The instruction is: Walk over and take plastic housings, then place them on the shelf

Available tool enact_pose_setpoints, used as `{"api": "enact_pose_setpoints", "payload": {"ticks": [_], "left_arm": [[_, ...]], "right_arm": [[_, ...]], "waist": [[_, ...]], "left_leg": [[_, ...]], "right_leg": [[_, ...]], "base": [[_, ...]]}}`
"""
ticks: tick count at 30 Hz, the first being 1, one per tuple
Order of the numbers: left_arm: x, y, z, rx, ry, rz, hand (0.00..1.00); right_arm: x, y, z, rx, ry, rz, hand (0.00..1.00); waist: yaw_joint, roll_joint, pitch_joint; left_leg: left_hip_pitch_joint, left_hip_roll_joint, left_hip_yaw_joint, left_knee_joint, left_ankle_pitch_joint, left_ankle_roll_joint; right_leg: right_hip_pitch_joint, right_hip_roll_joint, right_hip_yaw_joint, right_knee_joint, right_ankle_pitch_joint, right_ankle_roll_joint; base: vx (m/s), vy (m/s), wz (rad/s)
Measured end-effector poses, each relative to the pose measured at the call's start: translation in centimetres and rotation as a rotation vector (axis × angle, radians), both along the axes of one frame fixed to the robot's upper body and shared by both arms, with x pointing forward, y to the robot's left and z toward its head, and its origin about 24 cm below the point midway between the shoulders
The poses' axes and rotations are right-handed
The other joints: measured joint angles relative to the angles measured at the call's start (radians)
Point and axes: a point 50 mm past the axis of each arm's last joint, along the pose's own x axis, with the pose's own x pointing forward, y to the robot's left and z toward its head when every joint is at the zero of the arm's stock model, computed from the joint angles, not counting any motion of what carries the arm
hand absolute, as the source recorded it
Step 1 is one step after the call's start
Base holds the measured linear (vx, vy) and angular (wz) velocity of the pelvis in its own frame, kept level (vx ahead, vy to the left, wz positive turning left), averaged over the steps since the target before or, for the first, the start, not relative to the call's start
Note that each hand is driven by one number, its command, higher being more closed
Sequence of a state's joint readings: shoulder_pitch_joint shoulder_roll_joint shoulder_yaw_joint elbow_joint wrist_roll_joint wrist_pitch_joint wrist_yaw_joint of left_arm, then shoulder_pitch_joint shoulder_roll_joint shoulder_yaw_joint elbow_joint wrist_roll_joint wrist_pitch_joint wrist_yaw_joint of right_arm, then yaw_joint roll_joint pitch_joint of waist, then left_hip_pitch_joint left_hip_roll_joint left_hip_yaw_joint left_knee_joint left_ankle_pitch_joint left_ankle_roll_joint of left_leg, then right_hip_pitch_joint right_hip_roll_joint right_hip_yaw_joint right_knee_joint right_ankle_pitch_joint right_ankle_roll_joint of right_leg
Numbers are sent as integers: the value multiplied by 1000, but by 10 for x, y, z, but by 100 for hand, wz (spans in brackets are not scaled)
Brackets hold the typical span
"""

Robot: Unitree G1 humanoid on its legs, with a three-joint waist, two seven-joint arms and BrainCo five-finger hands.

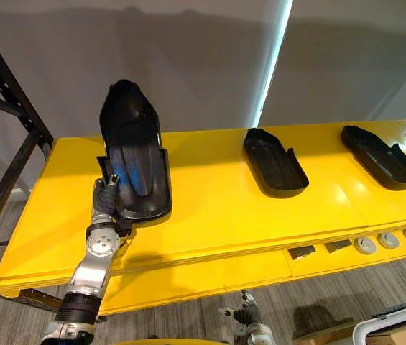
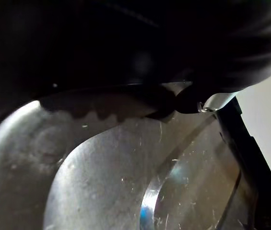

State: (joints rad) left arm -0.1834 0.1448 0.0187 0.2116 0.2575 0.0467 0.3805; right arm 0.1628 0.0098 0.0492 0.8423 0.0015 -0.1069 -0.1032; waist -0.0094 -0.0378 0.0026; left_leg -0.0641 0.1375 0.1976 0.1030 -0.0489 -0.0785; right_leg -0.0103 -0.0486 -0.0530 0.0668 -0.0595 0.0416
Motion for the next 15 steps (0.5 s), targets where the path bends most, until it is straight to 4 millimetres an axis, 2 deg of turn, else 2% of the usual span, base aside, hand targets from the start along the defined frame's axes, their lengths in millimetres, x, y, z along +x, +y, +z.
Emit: {"api": "enact_pose_setpoints", "payload": {"ticks": [5, 6, 12, 15], "left_arm": [[5, 8, -6, 4, 51, 43, 100], [5, 10, -9, 13, 67, 53, 0], [3, 18, -16, 10, 104, 91, 0], [2, 23, -18, 5, 120, 112, 0]], "right_arm": [[1, 0, 0, 1, -2, 1, 0], [1, 0, 0, 1, -3, 2, 0], [0, 1, 0, 9, -2, 6, 0], [0, 1, 0, 12, 0, 8, 0]], "waist": [[-4, -4, -1], [-4, -4, -1], [-4, -5, -1], [-4, -10, -1]], "left_leg": [[9, -8, 12, -48, 31, 4], [18, -14, 16, -73, 47, 7], [71, -27, 21, -198, 119, 4], [70, -32, 19, -200, 124, 10]], "right_leg": [[-18, -2, 13, -3, 16, 4], [-23, -5, 18, -3, 17, 5], [-29, -3, 22, -20, 26, 10], [-28, -6, 21, -23, 22, 6]], "base": [[-61, 10, -7], [-73, 11, -7], [-66, 4, -1], [-16, 5, 1]]}}
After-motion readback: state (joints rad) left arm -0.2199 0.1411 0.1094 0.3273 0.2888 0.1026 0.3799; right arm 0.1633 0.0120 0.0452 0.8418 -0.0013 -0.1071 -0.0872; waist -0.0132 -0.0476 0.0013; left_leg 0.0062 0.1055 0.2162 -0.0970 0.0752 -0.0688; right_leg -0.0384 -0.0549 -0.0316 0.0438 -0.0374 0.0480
